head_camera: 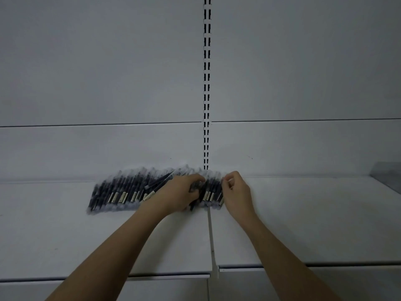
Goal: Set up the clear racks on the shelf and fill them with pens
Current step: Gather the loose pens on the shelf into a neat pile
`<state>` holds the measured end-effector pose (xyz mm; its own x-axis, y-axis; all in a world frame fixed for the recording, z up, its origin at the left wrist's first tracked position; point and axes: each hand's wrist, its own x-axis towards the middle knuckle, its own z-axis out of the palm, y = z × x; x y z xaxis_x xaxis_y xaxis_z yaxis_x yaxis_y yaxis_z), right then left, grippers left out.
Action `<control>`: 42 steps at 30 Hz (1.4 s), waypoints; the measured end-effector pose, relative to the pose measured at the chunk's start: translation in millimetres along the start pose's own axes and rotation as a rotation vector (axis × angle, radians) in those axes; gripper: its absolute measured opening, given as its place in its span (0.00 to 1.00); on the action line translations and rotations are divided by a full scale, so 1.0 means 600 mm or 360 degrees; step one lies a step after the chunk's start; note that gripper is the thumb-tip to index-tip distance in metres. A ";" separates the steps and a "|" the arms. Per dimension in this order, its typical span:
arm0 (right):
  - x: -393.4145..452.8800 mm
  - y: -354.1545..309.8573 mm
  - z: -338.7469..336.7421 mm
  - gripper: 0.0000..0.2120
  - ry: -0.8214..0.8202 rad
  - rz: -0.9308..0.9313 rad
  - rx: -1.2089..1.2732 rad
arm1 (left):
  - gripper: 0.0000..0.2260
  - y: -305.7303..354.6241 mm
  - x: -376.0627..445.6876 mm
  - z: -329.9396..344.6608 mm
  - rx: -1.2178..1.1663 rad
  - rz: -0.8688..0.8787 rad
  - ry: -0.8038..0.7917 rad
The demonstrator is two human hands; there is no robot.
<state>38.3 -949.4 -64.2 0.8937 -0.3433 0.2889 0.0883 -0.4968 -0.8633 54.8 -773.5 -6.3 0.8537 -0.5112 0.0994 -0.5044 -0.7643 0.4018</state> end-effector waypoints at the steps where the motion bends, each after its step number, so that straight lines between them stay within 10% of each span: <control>1: -0.007 0.006 0.000 0.04 0.0019 0.0013 0.0032 | 0.19 0.000 0.004 0.004 0.0035 -0.0020 -0.0025; 11: 0.000 0.020 -0.005 0.08 0.0104 0.0148 0.0239 | 0.22 0.008 0.009 0.062 0.0499 -0.0044 0.0547; 22: 0.060 0.081 -0.099 0.13 -0.0084 0.0083 -0.0944 | 0.24 0.111 0.042 0.116 0.0571 -0.0416 0.0256; 42: 0.052 0.120 -0.121 0.05 0.0037 -0.0041 -0.0702 | 0.29 0.117 0.091 0.149 0.0620 -0.0645 0.0210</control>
<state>40.8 -1054.1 -87.2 0.8832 -0.3416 0.3214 -0.0902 -0.7963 -0.5982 54.4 -890.4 -54.1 0.9850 -0.1131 0.1305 -0.1228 -0.9900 0.0688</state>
